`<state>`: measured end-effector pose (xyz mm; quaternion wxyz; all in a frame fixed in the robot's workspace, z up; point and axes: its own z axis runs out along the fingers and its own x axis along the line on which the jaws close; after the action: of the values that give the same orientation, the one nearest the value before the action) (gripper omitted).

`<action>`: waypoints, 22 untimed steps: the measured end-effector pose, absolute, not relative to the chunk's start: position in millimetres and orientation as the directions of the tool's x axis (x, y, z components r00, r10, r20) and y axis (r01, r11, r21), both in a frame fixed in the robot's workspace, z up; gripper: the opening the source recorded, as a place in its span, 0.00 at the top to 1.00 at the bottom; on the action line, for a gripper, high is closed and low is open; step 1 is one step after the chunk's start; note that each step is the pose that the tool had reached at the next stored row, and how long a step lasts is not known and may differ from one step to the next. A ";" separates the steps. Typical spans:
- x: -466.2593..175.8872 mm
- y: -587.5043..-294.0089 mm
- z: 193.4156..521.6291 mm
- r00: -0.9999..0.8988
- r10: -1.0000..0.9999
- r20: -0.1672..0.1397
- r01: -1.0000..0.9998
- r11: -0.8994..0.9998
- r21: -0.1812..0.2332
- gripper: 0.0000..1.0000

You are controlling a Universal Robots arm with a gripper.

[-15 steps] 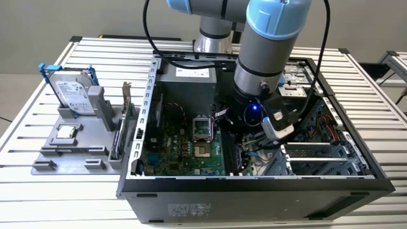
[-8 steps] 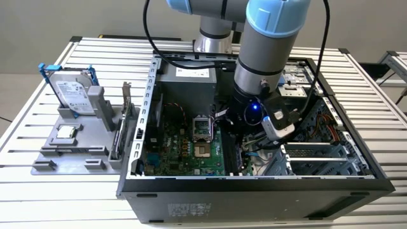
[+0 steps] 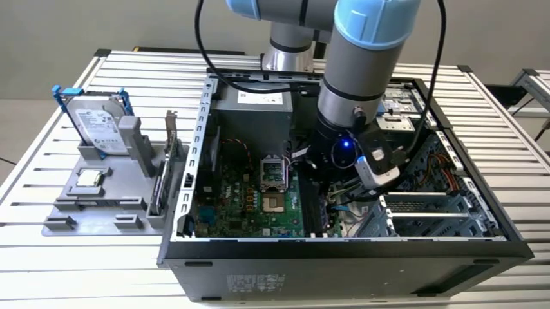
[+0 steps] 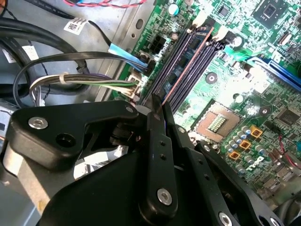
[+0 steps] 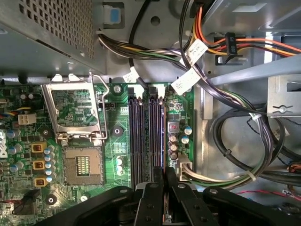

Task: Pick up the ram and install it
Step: 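Insert the ram into the slot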

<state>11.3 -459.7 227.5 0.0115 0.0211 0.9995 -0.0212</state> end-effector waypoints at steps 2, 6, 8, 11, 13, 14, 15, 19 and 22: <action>11.6 -459.2 227.5 -0.999 0.042 -0.024 0.043 0.998 -0.042 1.00; 11.9 -457.4 227.5 -0.999 0.042 -0.024 0.043 0.998 -0.042 1.00; 12.6 -457.2 227.5 -0.999 0.042 -0.024 0.043 0.998 -0.042 1.00; 13.5 -457.2 227.5 -0.999 0.042 -0.024 0.043 0.998 -0.042 1.00; 13.5 -457.2 227.5 -0.999 0.042 -0.024 0.043 0.998 -0.042 1.00; 13.5 -457.2 227.4 -0.999 0.042 -0.024 0.043 0.998 -0.042 1.00; 13.6 -457.2 227.3 -0.999 0.043 -0.024 0.044 0.998 -0.042 1.00; 13.4 -457.2 226.6 -0.998 0.049 -0.025 0.050 0.998 -0.041 1.00; 13.1 -457.2 226.2 -0.998 0.054 -0.025 0.055 0.998 -0.040 1.00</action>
<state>13.1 -457.2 226.2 0.0120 0.0270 0.9994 -0.0204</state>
